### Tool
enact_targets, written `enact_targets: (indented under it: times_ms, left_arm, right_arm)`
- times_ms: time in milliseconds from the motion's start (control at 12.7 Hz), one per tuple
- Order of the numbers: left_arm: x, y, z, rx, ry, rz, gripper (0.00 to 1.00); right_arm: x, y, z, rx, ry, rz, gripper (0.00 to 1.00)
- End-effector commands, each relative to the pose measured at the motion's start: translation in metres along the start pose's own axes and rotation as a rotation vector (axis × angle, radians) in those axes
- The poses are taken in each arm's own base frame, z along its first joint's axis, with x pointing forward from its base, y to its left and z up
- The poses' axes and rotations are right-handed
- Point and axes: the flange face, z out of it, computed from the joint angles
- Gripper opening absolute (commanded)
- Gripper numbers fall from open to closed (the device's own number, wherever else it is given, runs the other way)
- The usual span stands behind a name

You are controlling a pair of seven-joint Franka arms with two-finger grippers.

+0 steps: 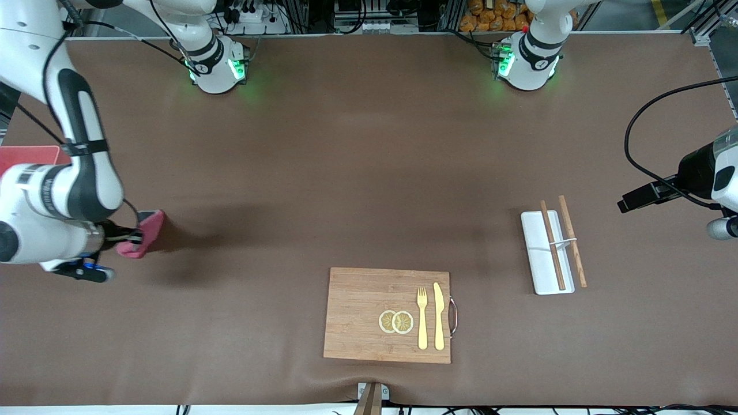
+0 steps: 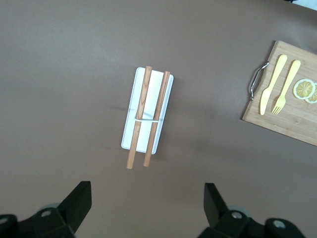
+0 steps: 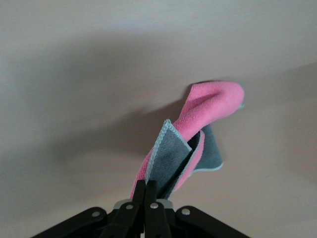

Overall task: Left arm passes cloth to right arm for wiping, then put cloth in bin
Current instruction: 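Open the right gripper to drop the cloth into the pink bin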

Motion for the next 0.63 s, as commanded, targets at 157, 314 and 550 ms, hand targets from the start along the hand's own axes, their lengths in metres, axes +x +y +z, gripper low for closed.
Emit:
enact_targets:
  times_ms: [157,314,550]
  left_arm:
    - [-0.013,-0.002,-0.012,0.03,0.01,0.012,1.0]
    - [-0.013,-0.002,-0.012,0.031,0.012,0.011,1.0]
    - [-0.019,-0.004,-0.026,0.055,0.041,0.012,1.0]
  right_arm:
    - [-0.044,-0.153,-0.013,0.112,-0.028,0.127,0.0]
    - [-0.068,-0.206,-0.042,0.17,-0.009,0.153,0.0]
    - [-0.108,-0.219,-0.107,0.219,0.031,0.127,0.0]
